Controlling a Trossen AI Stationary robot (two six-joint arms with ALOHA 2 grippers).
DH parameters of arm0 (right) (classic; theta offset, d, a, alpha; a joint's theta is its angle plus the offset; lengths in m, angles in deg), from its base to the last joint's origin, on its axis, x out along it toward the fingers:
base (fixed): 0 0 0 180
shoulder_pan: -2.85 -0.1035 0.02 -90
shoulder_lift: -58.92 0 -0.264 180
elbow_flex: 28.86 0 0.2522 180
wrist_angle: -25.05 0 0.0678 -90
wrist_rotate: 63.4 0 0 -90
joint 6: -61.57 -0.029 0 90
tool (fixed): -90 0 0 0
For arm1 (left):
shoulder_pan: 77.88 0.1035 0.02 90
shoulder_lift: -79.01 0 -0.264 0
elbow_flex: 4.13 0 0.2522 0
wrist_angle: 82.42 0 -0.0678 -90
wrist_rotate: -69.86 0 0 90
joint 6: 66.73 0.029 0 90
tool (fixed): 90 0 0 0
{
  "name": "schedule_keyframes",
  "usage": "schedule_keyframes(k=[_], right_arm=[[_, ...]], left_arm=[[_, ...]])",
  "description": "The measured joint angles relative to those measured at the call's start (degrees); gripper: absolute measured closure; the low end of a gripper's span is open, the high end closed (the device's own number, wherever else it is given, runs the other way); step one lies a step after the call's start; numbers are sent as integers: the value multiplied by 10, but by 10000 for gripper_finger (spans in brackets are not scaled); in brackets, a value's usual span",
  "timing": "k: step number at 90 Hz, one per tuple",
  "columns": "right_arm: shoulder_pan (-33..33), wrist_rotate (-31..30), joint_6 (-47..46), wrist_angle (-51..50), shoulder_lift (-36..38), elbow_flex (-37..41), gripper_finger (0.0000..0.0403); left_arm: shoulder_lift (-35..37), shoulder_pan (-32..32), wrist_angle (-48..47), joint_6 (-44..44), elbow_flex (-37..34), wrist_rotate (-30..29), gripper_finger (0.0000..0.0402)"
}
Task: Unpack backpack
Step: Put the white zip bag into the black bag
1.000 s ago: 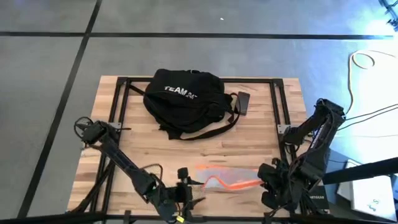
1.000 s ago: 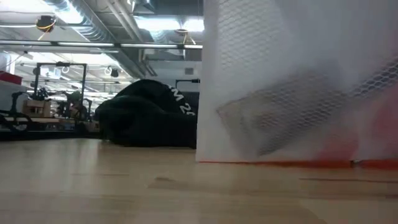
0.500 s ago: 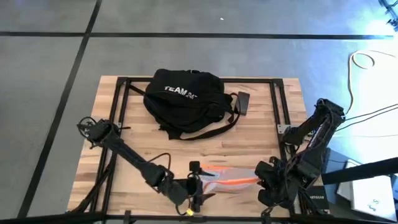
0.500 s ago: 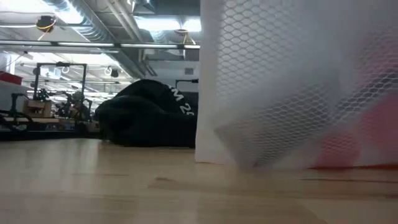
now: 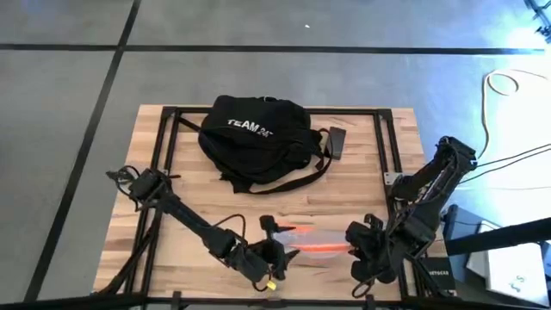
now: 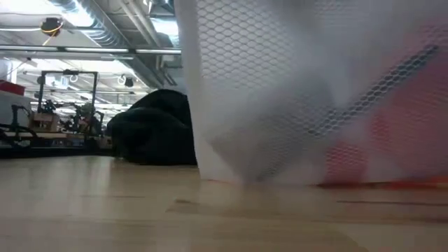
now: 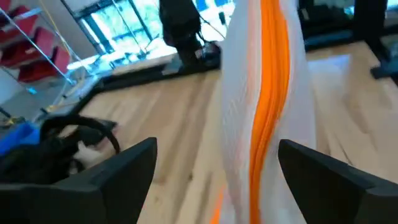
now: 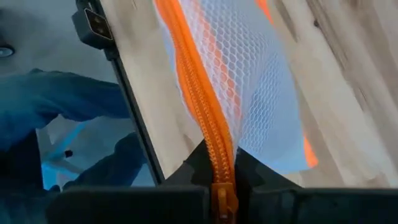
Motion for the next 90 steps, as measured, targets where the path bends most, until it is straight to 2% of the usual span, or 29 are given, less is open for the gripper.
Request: schedule_keyframes(k=[13, 22, 29, 41, 49, 52, 69, 77, 90], right_arm=[[0, 0, 1, 4, 0, 0, 403], [0, -3, 2, 6, 0, 0, 403], [0, -7, 2, 8, 0, 0, 403], [0, -8, 3, 10, 0, 0, 403], [0, -9, 3, 10, 0, 0, 403], [0, -12, 3, 11, 0, 0, 403], [0, -19, 3, 9, 0, 0, 403], [0, -31, 9, 3, 0, 0, 403], [0, -109, 25, -5, 0, 0, 403]], left_arm=[[1, 1, 3, 32, 0, 1, 87], [1, 2, -8, 22, 0, 6, 118], [1, 2, -8, 22, 0, 16, 169], [1, 7, -8, 9, 0, 58, 284], [1, 9, -8, 7, 0, 64, 363], [1, 9, -7, 12, 0, 64, 382], [17, 7, -14, 36, 0, 58, 400], [36, 1, -33, 69, 0, 25, 401], [94, -1, -80, 132, 0, -31, 401]])
